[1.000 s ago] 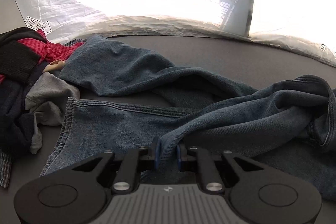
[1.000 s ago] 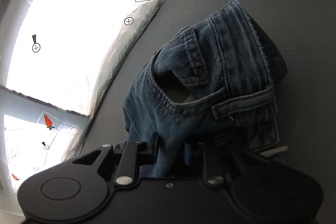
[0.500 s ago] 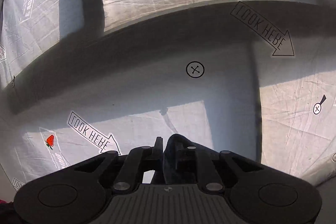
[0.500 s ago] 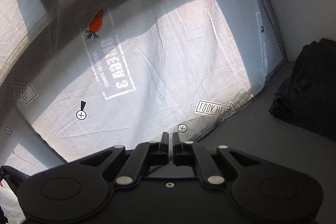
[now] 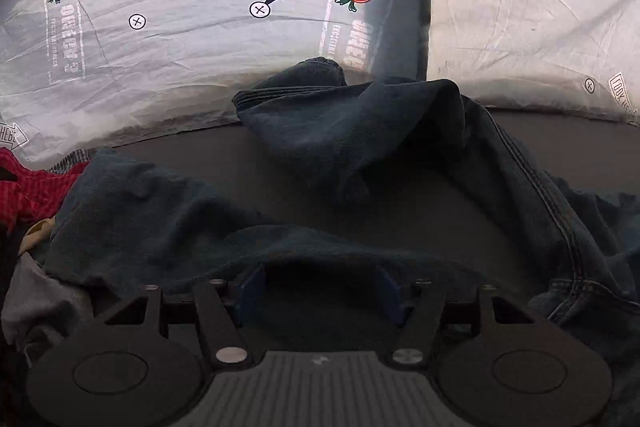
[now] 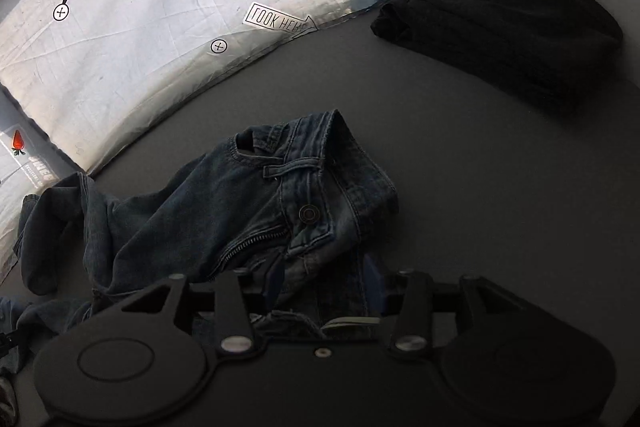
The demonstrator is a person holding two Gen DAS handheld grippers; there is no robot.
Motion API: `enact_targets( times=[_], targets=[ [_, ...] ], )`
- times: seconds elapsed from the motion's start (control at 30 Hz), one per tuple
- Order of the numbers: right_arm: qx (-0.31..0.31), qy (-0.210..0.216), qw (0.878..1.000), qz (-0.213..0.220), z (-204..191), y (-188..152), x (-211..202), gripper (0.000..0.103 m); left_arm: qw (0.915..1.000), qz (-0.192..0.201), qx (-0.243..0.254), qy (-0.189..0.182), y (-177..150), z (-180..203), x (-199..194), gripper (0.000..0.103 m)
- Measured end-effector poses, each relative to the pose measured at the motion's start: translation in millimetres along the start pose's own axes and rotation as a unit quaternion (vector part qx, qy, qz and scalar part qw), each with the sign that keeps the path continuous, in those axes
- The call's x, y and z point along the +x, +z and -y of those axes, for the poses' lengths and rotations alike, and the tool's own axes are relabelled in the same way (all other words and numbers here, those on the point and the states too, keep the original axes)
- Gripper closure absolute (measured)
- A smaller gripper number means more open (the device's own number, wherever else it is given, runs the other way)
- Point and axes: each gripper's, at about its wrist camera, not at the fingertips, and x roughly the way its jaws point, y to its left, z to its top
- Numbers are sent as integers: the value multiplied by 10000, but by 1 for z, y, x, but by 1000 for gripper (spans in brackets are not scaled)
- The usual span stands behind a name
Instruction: Fold clothes
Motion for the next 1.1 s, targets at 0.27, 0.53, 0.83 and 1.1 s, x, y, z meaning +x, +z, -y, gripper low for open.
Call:
enact_targets(
  times=[0.27, 0.53, 0.83, 1.1],
  targets=[
    [288, 505, 9973, -449, 23, -40, -12, 51, 9879, -1179, -846, -548, -91, -15, -27, 39],
    [482, 917, 9927, -616, 33, -57, -27, 43, 9779, -1600, -1139, -717, -103, -26, -20, 34],
    [325, 1196, 9851, -1194, 12, -74, 25, 37, 9781, -1811, -698, -751, -110, -12, -13, 20],
    [380, 1200, 9902, -606, -20, -70, 45, 38, 9767, -1855, -544, -933, -113, -13, -12, 5]
  ],
)
